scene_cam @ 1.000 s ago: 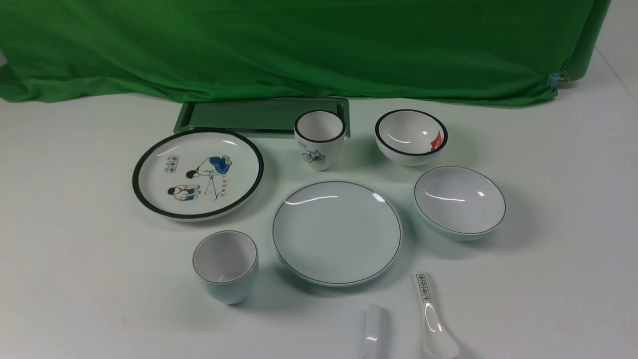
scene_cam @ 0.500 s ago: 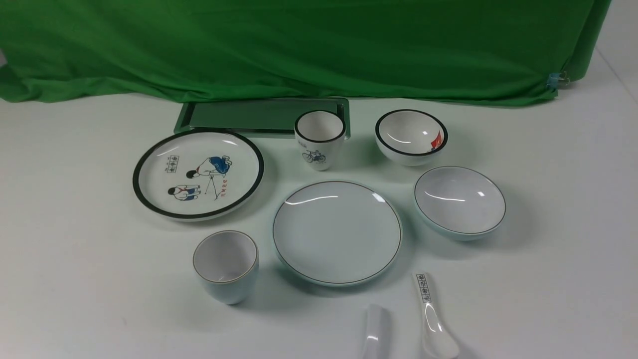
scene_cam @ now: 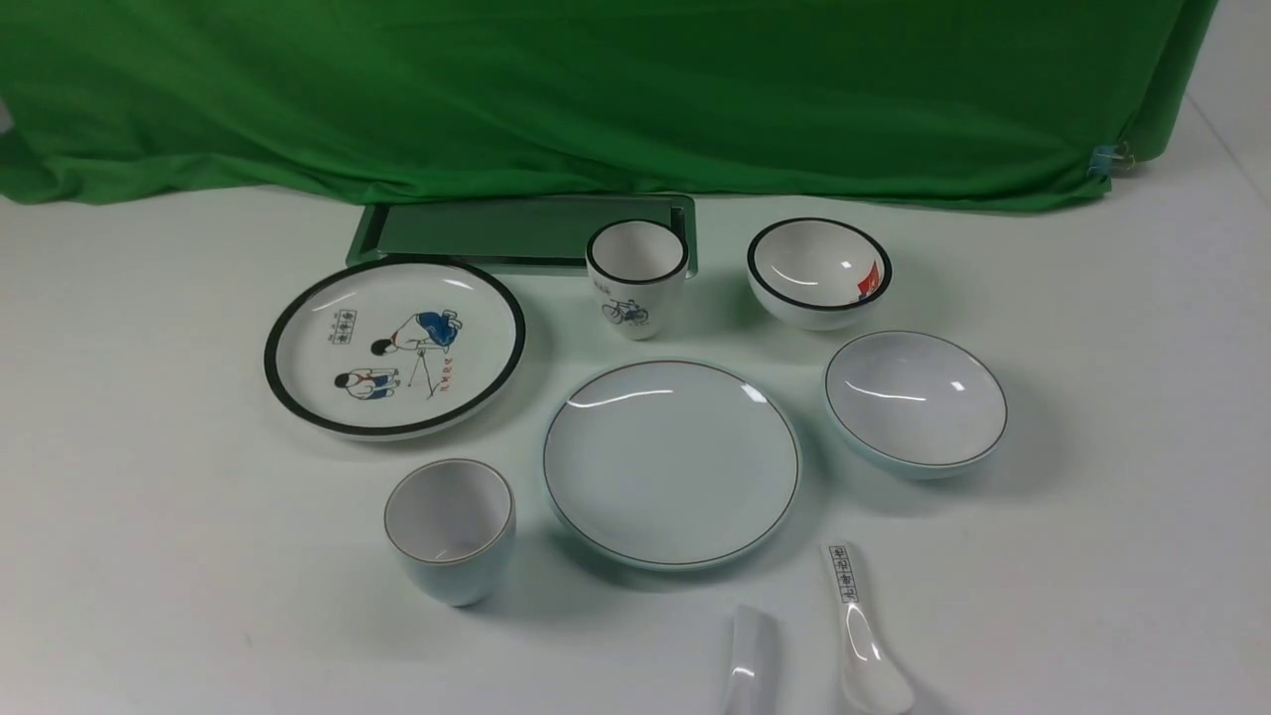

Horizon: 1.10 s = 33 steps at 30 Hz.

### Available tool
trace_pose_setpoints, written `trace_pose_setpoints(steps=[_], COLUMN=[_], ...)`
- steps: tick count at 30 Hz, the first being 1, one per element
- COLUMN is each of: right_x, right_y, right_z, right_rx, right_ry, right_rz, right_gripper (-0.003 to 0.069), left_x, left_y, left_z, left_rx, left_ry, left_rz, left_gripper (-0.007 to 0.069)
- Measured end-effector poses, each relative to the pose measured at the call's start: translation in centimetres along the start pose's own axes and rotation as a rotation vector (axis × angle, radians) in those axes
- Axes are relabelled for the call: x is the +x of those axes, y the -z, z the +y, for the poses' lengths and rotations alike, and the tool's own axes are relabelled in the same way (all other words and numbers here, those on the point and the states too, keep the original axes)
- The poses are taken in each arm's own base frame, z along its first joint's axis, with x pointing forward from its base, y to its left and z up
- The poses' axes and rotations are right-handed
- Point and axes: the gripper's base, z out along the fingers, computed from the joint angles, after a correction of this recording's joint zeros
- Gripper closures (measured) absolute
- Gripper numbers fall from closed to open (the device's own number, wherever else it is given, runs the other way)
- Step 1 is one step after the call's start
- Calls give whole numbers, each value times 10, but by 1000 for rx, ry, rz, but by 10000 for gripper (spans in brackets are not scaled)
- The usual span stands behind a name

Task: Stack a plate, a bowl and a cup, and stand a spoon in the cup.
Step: Use the right arm to grab a blue rice bowl

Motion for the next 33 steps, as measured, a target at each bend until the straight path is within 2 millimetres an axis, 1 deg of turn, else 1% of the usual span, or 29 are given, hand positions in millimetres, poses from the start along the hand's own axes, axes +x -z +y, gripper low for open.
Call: trace_pose_setpoints(steps=[1,2,3,4,5,6,8,11,14,15,16,17,18,19,21,22,23,24,26,27,28,29,31,32,33], right_x=[-12,-24,-33,-39,-44,-52,-61,-61,-53,-53,-47,-45,-43,-43,-39,-37,-37,-33,-29,-26,-23,-20,-12,-8,-2], right_y=[-6,-20,-31,-40,-41,-63,-83,-116,-149,-151,-169,-180,-182,-190,-213,-214,-225,-237,-252,-259,-267,-276,-287,-295,-300], right_z=[2,5,7,8,9,11,12,12,12,11,11,11,10,10,10,10,10,9,9,9,9,9,10,10,10], right_rx=[0,2,1,1,0,-4,-10,-18,-23,-23,-25,-25,-26,-26,-25,-25,-20,-17,-9,-8,-10,-14,-22,-28,-31], right_ry=[75,159,221,263,281,341,376,390,385,384,382,380,380,378,371,371,361,353,338,333,324,306,279,256,243], right_rz=[17,78,129,176,187,309,446,662,828,836,891,909,916,922,945,951,952,966,975,979,983,983,991,985,987], right_gripper=[648,648,648,648,648,648,648,646,645,645,643,642,642,641,630,628,606,561,474,440,383,307,235,198,183], left_x=[-6,-15,-22,-26,-25,-32,-37,-42,-42,-40,-39,-34,-36,-32,-26,-26,-20,-18,-11,-8,-4,3,11,19,23], left_y=[-8,-20,-26,-35,-38,-52,-71,-93,-112,-114,-124,-134,-134,-141,-157,-158,-168,-176,-188,-194,-201,-209,-218,-224,-227], left_z=[-2,-6,-8,-10,-9,-12,-15,-26,-46,-48,-61,-71,-72,-80,-103,-103,-114,-124,-136,-140,-145,-149,-153,-153,-153], left_rx=[-20,-37,-39,-41,-45,-43,-33,30,128,141,192,232,232,258,321,320,344,362,385,390,397,401,405,402,404], left_ry=[-55,-146,-210,-262,-260,-324,-354,-407,-480,-488,-528,-556,-558,-578,-632,-634,-666,-688,-713,-718,-724,-728,-731,-737,-745], left_rz=[69,179,237,322,348,471,579,679,769,783,821,854,850,872,904,907,925,928,929,931,933,939,945,966,978], left_gripper=[652,652,652,652,652,652,652,652,652,652,652,652,652,652,652,652,652,652,652,652,652,652,652,652,652])
